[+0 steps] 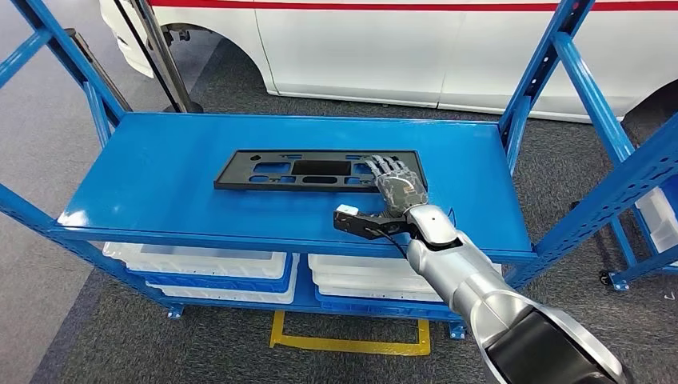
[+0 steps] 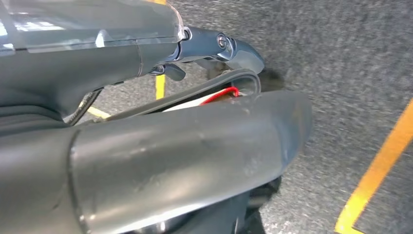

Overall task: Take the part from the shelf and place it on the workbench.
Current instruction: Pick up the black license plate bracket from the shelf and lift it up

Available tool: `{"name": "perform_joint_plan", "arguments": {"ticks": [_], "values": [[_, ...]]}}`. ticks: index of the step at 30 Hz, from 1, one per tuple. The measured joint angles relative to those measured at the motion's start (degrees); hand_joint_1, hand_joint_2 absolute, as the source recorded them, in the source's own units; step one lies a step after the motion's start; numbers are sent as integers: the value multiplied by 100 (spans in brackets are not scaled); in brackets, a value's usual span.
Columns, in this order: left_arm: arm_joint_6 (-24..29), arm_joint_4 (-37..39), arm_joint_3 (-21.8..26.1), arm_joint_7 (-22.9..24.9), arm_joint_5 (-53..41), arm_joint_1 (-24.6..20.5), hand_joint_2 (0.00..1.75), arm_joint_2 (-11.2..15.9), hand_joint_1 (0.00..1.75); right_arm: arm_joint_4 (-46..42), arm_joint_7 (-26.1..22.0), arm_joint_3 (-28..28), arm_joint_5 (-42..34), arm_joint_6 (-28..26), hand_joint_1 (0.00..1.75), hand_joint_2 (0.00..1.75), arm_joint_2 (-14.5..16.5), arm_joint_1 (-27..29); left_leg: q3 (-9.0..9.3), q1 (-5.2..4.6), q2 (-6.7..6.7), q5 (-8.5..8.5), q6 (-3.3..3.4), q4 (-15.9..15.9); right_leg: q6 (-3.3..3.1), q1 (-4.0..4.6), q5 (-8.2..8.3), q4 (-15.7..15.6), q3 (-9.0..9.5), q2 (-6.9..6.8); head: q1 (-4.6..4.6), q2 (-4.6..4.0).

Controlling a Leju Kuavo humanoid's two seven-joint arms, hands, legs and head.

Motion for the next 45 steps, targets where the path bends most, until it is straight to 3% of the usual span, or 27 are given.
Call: {"name": "perform_joint_plan", "arguments": {"ticks": [2, 3, 4, 6, 7, 8, 11, 15, 17, 22, 30, 45], "values": [[-1, 1, 0, 0, 0, 3, 0, 2, 0, 2, -3, 0, -2, 22, 0, 175, 1, 15, -464, -3, -24, -201, -4, 751, -40, 26, -30, 4, 27, 21, 1, 0], [-1, 1, -1, 1, 0, 11, 0, 2, 0, 3, -3, 0, -2, 30, 0, 175, 1, 23, -604, -4, -26, -153, 5, 899, -49, 40, -46, 7, 44, 38, 1, 0], [-1, 1, -1, 1, 0, 19, 0, 2, 0, 3, -4, 0, -3, 36, 0, 175, 1, 28, -628, -6, -27, 18, 24, 810, -52, 52, -64, 11, 70, 58, 1, 0], [-1, 2, -2, 1, 0, 30, 0, 7, 0, 3, -4, 0, -4, 39, 0, 175, 2, 29, -405, -23, -42, 541, 91, 110, -40, 64, -117, 18, 142, 87, 2, 0], [-1, 6, -2, 0, 0, 31, 0, 14, 0, 5, -4, 0, -4, 42, 0, 175, 2, 24, -270, -44, -57, 733, 124, -244, -24, 72, -141, 27, 161, 98, 3, 0], [-1, 9, -2, -1, -1, 25, 0, 20, 0, 6, -4, 0, -4, 45, 0, 175, 2, 19, -166, -63, -69, 817, 152, -515, -2, 76, -155, 35, 156, 105, 2, -1], [-4, 16, -3, -1, -8, 8, 0, 22, 0, 10, -4, 0, -5, 55, 0, 175, 2, 25, -93, -87, -84, 785, 171, -751, 64, 84, -136, 13, 117, 113, 1, -1], [34, 16, -4, -48, -27, 20, 0, 10, 0, 20, -4, 0, -7, 100, 0, 175, -1, 20, -74, -81, -91, 814, 149, -800, -18, 99, -110, -43, 150, 95, 3, 0], [75, 16, -4, -86, -27, 12, 0, 10, 0, 26, -4, 0, -7, 149, 0, 175, -2, 19, -74, -89, -94, 807, 160, -799, -17, 97, -112, -72, 169, 88, 4, 0], [97, 16, -4, -105, -25, 7, 0, 10, 0, 40, -4, 0, -7, 181, 0, 175, -2, 19, -72, -100, -93, 805, 191, -798, 14, 88, -92, -110, 188, 85, 3, 0], [66, 16, -4, -118, -18, 5, 0, 6, 0, 46, -22, 0, -2, 173, 0, 175, -2, 19, -71, -106, -92, 813, 212, -793, 121, 77, -72, -117, 186, 84, 3, 0], [47, 16, -4, -198, -16, -18, 0, 4, 0, 51, 47, 0, 110, 298, 0, 175, 62, 20, -67, -91, -93, 824, 199, -794, 119, 99, -74, -96, 178, 83, 3, 0]]}}
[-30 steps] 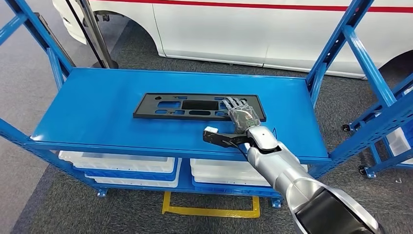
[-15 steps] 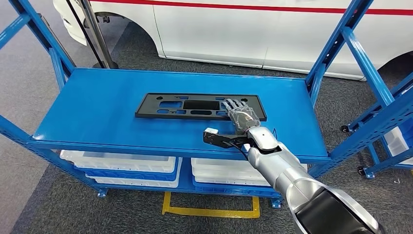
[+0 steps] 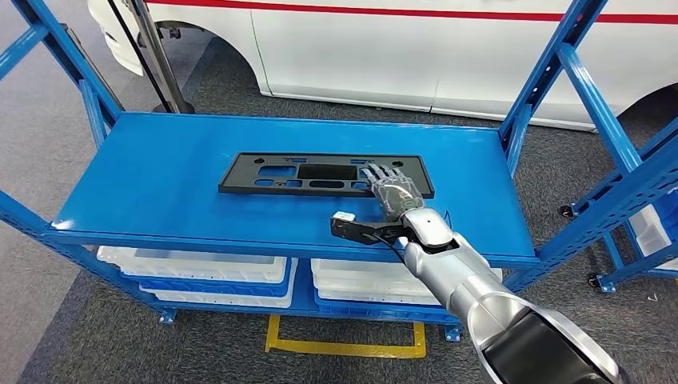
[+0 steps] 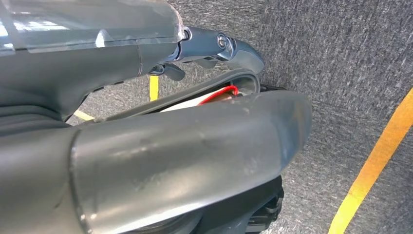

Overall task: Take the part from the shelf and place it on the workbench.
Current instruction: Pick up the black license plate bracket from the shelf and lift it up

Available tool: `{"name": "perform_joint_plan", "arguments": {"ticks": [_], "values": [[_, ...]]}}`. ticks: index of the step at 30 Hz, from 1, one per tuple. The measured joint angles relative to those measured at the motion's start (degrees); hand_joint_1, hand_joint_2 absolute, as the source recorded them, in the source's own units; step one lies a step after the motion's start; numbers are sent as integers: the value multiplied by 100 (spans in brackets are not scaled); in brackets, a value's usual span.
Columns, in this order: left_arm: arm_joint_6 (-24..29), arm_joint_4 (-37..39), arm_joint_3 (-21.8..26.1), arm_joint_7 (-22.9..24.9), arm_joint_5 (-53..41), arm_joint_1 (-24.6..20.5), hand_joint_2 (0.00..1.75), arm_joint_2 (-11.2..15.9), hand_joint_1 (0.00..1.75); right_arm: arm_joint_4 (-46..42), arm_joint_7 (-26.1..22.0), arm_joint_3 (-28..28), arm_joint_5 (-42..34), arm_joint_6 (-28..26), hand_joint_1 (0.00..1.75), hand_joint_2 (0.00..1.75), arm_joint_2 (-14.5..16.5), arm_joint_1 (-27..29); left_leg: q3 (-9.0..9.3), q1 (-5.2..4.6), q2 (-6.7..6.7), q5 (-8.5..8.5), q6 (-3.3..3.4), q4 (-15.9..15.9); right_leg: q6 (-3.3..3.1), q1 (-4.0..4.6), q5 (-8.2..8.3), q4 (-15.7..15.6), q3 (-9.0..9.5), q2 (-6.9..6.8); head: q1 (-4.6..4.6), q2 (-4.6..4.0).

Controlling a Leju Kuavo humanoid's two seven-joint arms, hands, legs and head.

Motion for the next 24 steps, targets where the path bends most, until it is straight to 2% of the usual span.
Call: {"name": "perform_joint_plan", "arguments": {"ticks": [12, 16, 20, 24], "values": [[-51, 0, 5, -49, 96, 16, 0, -13, 0, -2, 32, 0, 80, 209, 2, 175, 108, -2, 2, 0, 0, 1, -1, 0, 0, 5, 0, 4, 2, 0, 0, 0], [-52, 0, 8, -45, 119, 17, 0, -16, 0, -2, 32, 0, 80, 277, 165, 175, 152, -1, 2, 0, 0, 1, -1, 0, 0, 5, 0, 4, 1, -1, 0, -1], [-55, 0, 11, -68, 141, 19, 0, -21, 0, -3, 7, 0, 75, 317, 154, 175, 181, 1, 2, 0, 0, 1, -1, 0, 0, 4, 0, 4, 1, -1, 0, -1], [-67, 0, 11, -108, 143, 19, 0, -26, 0, -17, -11, 0, 71, 298, 164, 175, 191, -11, 3, 0, 0, 1, -1, 0, 0, 4, 0, 3, 2, -1, 1, -1]]}}
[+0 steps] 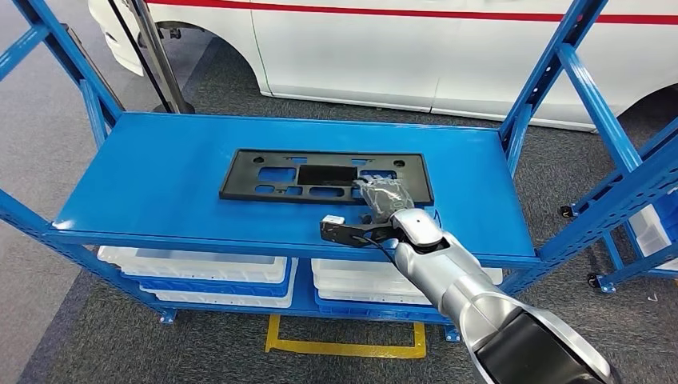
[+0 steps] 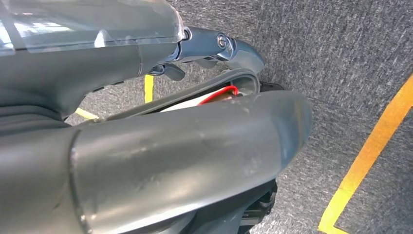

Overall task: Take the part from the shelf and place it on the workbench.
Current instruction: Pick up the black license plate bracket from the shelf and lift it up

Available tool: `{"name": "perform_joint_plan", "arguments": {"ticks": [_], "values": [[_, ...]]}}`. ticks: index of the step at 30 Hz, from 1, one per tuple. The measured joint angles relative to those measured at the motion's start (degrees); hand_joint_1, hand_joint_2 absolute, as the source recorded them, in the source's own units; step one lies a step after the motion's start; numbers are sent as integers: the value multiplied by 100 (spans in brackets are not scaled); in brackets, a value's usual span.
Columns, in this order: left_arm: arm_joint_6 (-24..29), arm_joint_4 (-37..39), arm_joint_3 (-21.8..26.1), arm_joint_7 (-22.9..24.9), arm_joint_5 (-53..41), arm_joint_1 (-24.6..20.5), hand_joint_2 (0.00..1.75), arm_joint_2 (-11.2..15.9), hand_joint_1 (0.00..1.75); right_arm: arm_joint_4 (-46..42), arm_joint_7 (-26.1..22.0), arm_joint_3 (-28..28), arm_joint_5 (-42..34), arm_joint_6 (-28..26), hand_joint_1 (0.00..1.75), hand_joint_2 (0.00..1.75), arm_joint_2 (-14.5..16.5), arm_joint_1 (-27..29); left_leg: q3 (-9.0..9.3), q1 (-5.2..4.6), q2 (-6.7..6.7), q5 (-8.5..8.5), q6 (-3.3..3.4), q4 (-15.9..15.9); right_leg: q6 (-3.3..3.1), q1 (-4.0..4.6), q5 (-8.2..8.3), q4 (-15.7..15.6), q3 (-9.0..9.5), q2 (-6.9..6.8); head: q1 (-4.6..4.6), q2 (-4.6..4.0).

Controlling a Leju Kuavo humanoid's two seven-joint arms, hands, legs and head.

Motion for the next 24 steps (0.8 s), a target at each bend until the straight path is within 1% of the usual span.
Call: {"name": "perform_joint_plan", "arguments": {"ticks": [2, 15, 16, 17, 19, 20, 21, 24], "values": [[-4, 0, 0, -3, 0, 1, 0, -2, 0, -2, -7, 0, -4, -7, 167, 175, 1, -10, 1, 0, 0, 0, 0, 0, 0, 0, 0, 0, 1, 0, 0, 0], [-18, 0, 0, -5, 4, 7, 0, -7, 0, -17, -32, 0, -15, 13, 167, 175, 1, -9, 7, 0, 0, 2, -2, 0, 0, 0, 0, 2, 5, 0, -1, 0], [-19, 0, 0, -5, 4, 7, 0, -7, 0, -17, -33, 0, -15, 12, 158, 175, 1, -9, 7, 0, 0, 2, -2, 0, 0, 0, 0, 2, 5, 0, -1, 0], [-19, 0, 0, -5, 4, 7, 0, -7, 0, -17, -33, 0, -15, 11, 120, 175, 1, -10, 7, 0, 0, 2, -2, 0, 0, 0, 0, 2, 5, 0, -1, 0], [-21, 0, 0, -7, 4, 6, 0, -7, 0, -17, -35, 0, -15, 10, 36, 175, 1, -11, 7, 0, 0, 2, -2, 0, 0, 0, 0, 2, 5, 0, 0, 1], [-21, 0, 0, -8, 4, 6, 0, -7, 0, -18, -36, 0, -15, 11, 4, 175, 1, -11, 7, 0, 0, 2, -2, 0, 0, 0, 0, 2, 4, 0, -1, 0], [-22, 0, 0, -9, 4, 6, 0, -7, 0, -18, -36, 0, -15, 12, 0, 175, 1, -10, 7, 0, 0, 2, -2, 0, 0, 0, 0, 2, 4, 0, -1, 0], [-26, 0, 0, -11, 4, 6, 0, -7, 0, -17, -39, 0, -13, 25, 0, 175, 1, -10, 7, 0, 0, 2, -2, 0, 0, 0, 0, 1, 4, 0, -1, 0]]}}
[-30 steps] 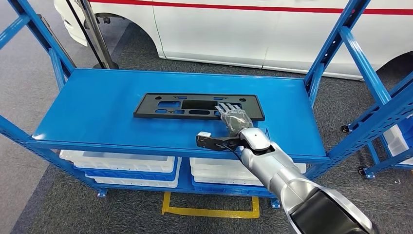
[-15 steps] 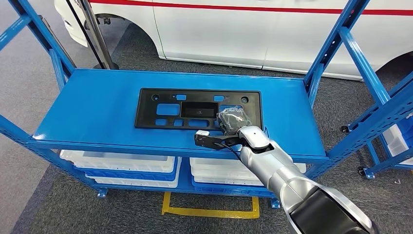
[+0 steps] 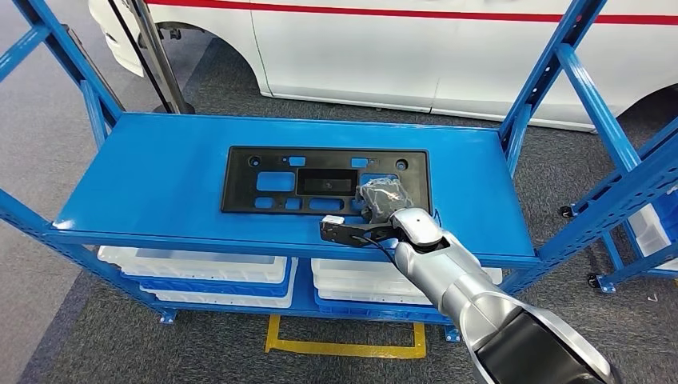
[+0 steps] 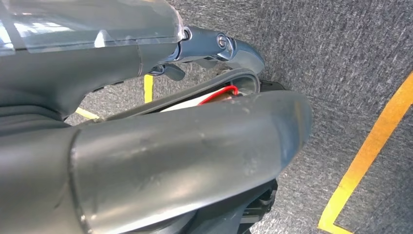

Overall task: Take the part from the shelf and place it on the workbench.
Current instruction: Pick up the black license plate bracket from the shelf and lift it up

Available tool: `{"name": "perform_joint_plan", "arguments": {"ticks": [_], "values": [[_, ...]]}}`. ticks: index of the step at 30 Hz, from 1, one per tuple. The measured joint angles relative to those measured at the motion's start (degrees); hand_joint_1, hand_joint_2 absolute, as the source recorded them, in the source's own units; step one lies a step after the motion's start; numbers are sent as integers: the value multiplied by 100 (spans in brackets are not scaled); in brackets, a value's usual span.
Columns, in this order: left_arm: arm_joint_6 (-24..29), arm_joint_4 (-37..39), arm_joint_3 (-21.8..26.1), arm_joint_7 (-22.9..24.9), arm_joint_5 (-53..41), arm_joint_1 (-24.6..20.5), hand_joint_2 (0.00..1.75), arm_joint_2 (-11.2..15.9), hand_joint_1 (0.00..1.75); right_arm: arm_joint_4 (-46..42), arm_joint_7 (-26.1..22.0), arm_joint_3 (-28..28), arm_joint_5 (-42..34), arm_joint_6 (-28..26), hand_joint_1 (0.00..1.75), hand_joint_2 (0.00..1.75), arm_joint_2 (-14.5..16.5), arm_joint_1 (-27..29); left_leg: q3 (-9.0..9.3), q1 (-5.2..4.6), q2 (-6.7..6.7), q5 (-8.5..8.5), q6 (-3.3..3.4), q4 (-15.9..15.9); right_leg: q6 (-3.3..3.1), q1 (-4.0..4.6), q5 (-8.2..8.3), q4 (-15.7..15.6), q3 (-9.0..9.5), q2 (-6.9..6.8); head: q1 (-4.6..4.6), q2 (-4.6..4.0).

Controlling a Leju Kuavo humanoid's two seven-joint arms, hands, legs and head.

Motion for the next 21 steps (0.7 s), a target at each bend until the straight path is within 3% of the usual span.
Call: {"name": "perform_joint_plan", "arguments": {"ticks": [14, 18, 21], "values": [[-11, 0, 0, -1, -10, 1, 0, 0, 0, -28, -241, 0, -15, 64, 0, 175, 0, -2, 1, 0, 0, 0, 0, 0, 0, 0, 0, 1, 0, 0, 0, 1], [-11, 0, 0, -1, -10, 1, 0, 0, 0, -31, -243, 0, -15, 64, 0, 0, 0, -2, 1, 0, 0, 0, 0, 0, 0, 0, 0, 1, 0, 0, 0, 0], [-11, 0, 0, -1, -10, 1, 0, 0, 0, -31, -246, 0, -15, 64, 0, 0, 0, -2, 1, 0, 0, 0, 0, 0, 0, 0, 0, 1, 0, 0, 0, 0]]}}
